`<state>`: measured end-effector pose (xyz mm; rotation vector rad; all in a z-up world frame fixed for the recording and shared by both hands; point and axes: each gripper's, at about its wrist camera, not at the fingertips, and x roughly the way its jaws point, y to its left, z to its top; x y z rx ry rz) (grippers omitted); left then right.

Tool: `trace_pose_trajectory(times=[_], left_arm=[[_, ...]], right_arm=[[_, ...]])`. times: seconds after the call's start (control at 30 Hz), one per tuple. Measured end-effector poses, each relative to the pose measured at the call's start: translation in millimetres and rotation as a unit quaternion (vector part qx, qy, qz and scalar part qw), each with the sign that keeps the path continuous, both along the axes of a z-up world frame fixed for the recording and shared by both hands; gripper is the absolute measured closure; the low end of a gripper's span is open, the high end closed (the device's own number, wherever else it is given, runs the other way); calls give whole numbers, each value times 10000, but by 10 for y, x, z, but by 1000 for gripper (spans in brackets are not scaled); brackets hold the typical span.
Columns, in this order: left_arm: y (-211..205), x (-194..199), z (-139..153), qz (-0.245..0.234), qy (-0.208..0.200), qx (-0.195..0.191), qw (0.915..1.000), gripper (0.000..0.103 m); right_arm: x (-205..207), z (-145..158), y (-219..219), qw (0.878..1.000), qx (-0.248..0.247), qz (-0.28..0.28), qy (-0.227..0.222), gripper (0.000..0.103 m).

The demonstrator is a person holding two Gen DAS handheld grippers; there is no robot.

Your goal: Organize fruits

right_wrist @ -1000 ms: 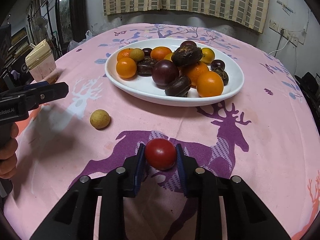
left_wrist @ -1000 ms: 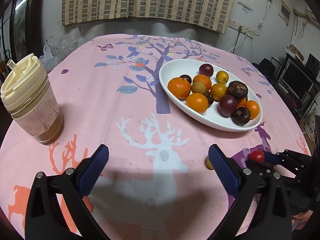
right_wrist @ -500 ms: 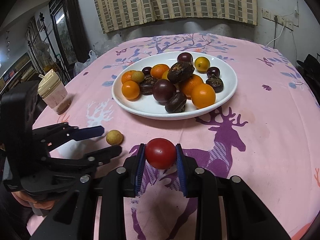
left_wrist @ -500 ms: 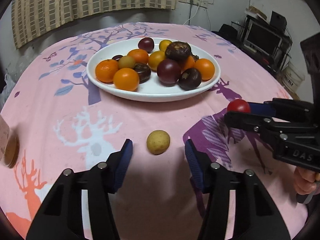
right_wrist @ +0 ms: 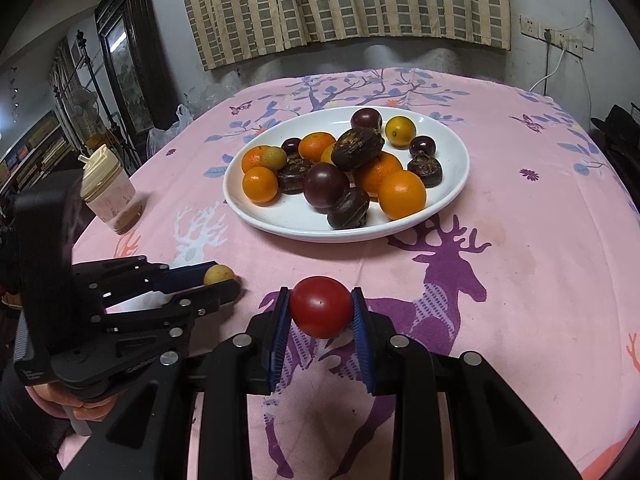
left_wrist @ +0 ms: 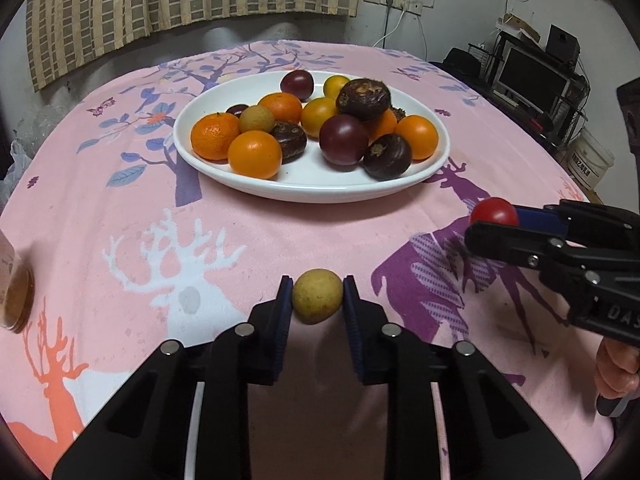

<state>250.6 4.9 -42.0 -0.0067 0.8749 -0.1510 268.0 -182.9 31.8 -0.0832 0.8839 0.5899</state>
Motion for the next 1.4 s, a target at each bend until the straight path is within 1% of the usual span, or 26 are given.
trace_pose_trajectory(times=[0.1, 0.17, 0.27, 0.33, 0.4, 0.5, 0.63, 0.73, 0.77, 0.8, 0.83, 0.87, 0.9, 0.93, 0.97, 1.0, 1.03, 1.07, 1.13, 1.27, 1.33, 1.4], left_arm=[[3, -68, 161, -74, -192, -156, 9997, 78], [14, -75, 275, -115, -292, -310, 9990, 78], [45, 8, 469, -174, -413, -455, 9980, 78], [47, 109, 598, -187, -518, -478, 9973, 78], [61, 303, 740, -141, -663, -469, 9966, 78], [58, 642, 839, -65, -744, -386, 9965, 78], [127, 1208, 799, 123, -551, -409, 9976, 78], [202, 1563, 650, 365, -282, -416, 9981, 78], [224, 1615, 609, 461, -172, -423, 9979, 76], [255, 1639, 574, 600, -77, -437, 9972, 56], [277, 1625, 564, 694, -61, -436, 9966, 31], [301, 1566, 578, 838, -168, -372, 9956, 23], [316, 1484, 601, 995, -332, -227, 9942, 14], [317, 1407, 627, 1057, -443, -95, 9934, 12], [310, 1326, 655, 1029, -467, 21, 9936, 12], [313, 1258, 674, 998, -430, 81, 9940, 10], [313, 1148, 702, 1009, -392, 124, 9941, 8], [309, 1030, 726, 1051, -386, 143, 9936, 7], [314, 770, 768, 1082, -435, 80, 9931, 5], [317, 227, 759, 1179, -494, 65, 9918, 5], [315, -27, 719, 1194, -490, 141, 9915, 5], [318, -280, 642, 1250, -524, 305, 9903, 5]], right_arm=[[-22, 29, 16, 10000, -26, -5, -85, 73], [-10, 89, 8, 9999, 98, -33, -115, 73], [75, 251, -19, 9990, 283, -162, -305, 73], [209, 359, -1, 9981, 248, -266, -492, 73], [364, 418, 36, 9975, 195, -345, -577, 73], [725, 457, 120, 9964, 123, -509, -674, 72], [1198, 361, 215, 9961, 78, -682, -562, 72], [1429, 236, 263, 9965, 39, -729, -402, 72], [1461, 210, 266, 9967, 25, -732, -361, 72], [1474, 194, 266, 9969, 27, -709, -326, 65], [1448, 200, 254, 9971, 48, -681, -340, 56], [1410, 219, 241, 9971, 52, -659, -386, 54], [1361, 244, 229, 9972, 42, -618, -421, 49], [1274, 286, 201, 9974, 24, -559, -447, 43], [1203, 316, 173, 9975, 6, -539, -458, 41], [1131, 340, 148, 9976, -12, -522, -458, 36], [1020, 373, 99, 9978, -23, -499, -443, 32], [917, 394, 54, 9978, -25, -497, -432, 31], [668, 426, -35, 9978, -57, -487, -453, 20], [102, 402, -161, 9957, -313, -450, -746, 16], [-154, 316, -236, 9959, -302, -413, -747, 11], [-322, 202, -302, 9968, -282, -408, -634, 11]])
